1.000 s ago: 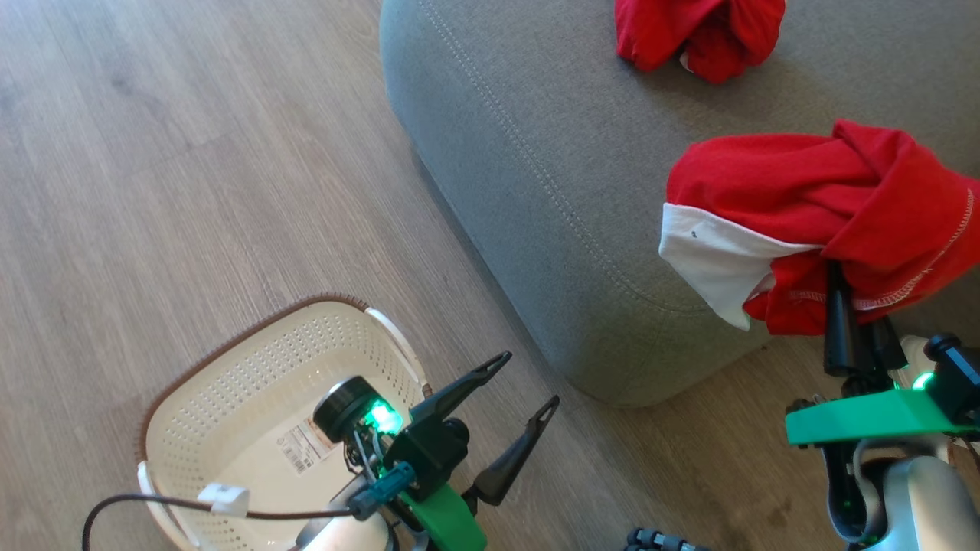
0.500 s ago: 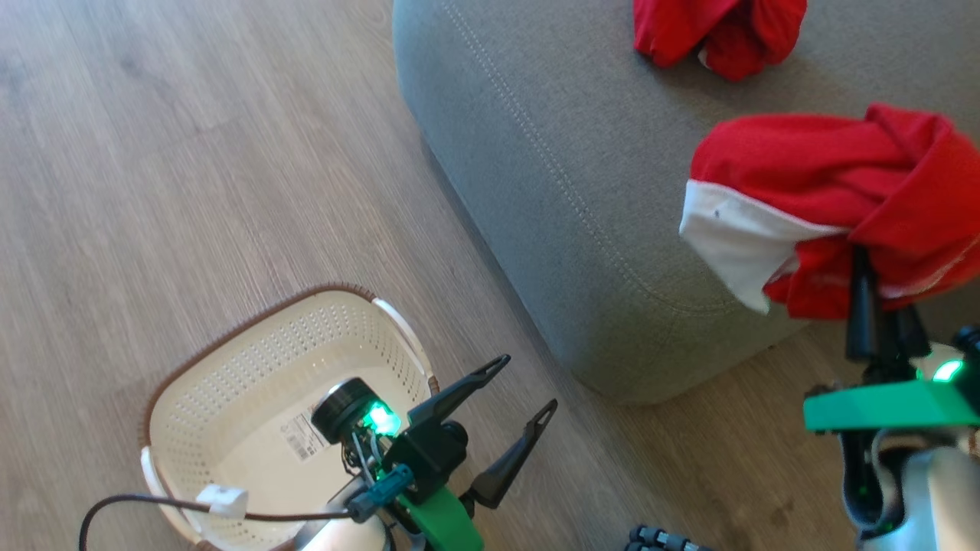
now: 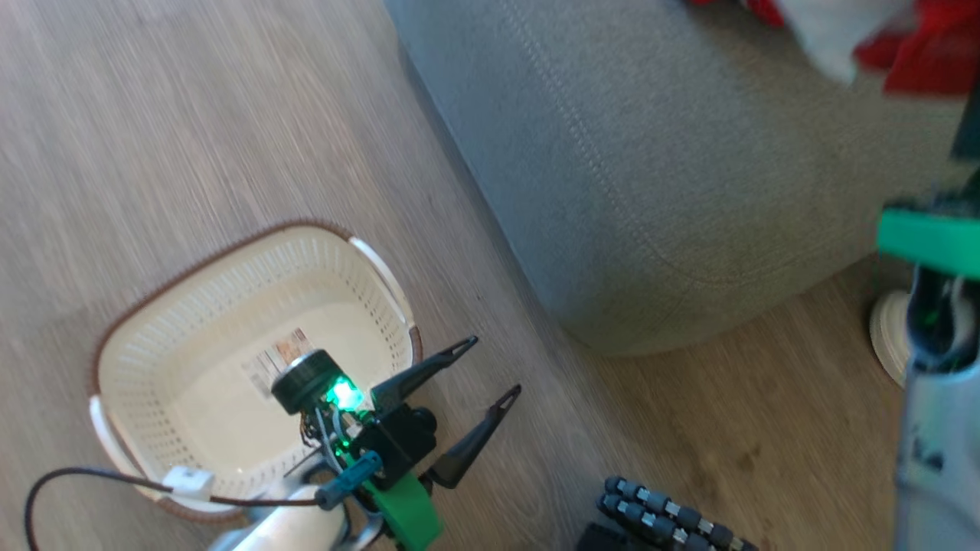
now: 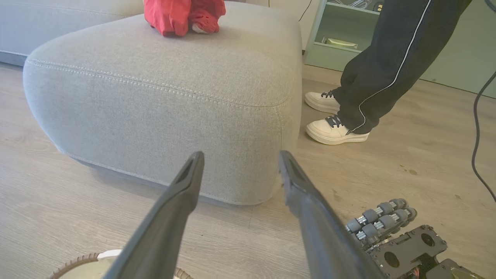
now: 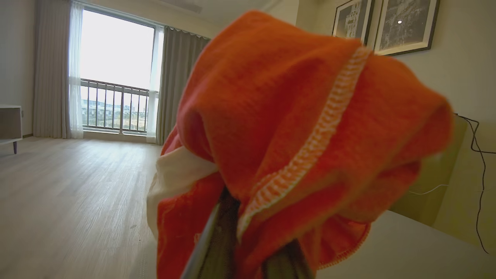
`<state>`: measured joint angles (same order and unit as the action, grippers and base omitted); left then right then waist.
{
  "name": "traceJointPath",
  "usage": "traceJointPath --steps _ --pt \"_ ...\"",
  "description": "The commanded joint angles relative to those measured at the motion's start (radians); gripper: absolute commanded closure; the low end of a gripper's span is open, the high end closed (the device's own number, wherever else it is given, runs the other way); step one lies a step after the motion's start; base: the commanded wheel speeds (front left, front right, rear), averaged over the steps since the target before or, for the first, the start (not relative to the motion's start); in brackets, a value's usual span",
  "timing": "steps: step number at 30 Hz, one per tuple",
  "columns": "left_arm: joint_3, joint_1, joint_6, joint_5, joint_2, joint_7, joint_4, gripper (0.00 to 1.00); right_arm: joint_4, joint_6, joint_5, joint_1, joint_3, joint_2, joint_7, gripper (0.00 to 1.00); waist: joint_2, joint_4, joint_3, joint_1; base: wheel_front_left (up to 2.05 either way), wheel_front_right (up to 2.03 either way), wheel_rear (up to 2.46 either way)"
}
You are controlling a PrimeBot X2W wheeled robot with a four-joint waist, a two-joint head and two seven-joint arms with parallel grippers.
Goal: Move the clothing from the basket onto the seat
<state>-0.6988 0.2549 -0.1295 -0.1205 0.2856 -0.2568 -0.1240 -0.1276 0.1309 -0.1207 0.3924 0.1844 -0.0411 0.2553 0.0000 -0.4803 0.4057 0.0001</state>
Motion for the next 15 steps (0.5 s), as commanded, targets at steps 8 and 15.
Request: traceJointPath --steps 8,15 --pt "-0.022 0.096 -0.001 0.022 0.109 -0.005 0.060 0.00 0.057 0.000 -0.003 0.316 0.081 -0.090 0.006 1.00 0.0000 0.007 0.181 -0.0001 0.00 0.00 0.00" --pt "-0.032 0.129 -0.001 0.014 0.143 -0.005 0.073 0.00 0.188 0.000 -0.023 0.457 0.181 -0.140 0.006 1.00 0.0000 0.036 0.240 -0.0001 0.00 0.00 0.00"
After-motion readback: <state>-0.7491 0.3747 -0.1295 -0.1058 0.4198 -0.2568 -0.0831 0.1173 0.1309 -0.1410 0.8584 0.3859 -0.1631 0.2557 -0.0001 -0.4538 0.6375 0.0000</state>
